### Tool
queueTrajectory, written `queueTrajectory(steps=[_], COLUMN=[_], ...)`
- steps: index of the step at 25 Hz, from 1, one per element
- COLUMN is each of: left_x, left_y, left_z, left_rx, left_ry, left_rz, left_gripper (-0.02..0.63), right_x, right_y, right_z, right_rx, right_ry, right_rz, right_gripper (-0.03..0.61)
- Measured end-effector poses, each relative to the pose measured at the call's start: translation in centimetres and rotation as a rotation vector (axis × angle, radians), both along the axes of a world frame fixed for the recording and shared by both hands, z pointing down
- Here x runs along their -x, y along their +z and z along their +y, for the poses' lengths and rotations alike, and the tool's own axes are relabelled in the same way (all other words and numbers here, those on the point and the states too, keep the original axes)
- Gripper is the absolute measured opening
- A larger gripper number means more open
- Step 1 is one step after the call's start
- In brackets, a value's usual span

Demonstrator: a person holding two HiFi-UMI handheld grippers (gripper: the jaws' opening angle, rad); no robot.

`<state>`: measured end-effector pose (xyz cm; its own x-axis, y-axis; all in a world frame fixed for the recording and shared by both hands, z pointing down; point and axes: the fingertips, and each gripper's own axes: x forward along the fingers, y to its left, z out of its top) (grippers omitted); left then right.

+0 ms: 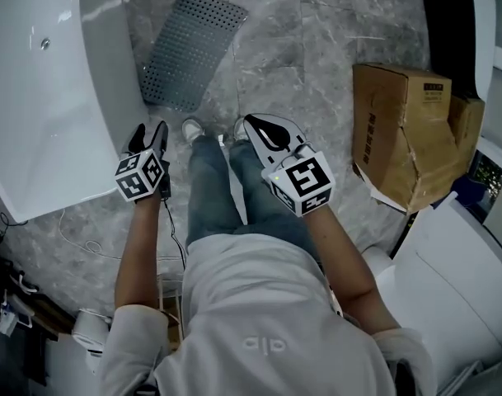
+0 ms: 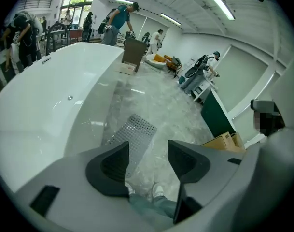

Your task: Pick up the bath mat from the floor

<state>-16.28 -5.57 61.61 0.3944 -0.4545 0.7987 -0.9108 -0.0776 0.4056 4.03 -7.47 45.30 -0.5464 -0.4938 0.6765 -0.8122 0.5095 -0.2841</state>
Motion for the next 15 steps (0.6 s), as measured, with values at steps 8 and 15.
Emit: queueTrajectory(steps=[8, 15], left_x=[1.1, 1.3], left_y=[9.7, 18.5], left_z=[-0.1, 0.9], left_rx=[0.080, 0.126], left_ry=[0.014, 0.058], left_rz=[-0.076, -0.123], left_gripper=[0.275, 0.284], right_x=[1.2, 0.3], right_y=[5.6, 12.0], right_z=[-0.9, -1.6], right_rx=[0.058, 0.120], right_ry=[0.052, 0.124], right_rz=[-0.031, -0.053], right_gripper=[0.026, 0.027])
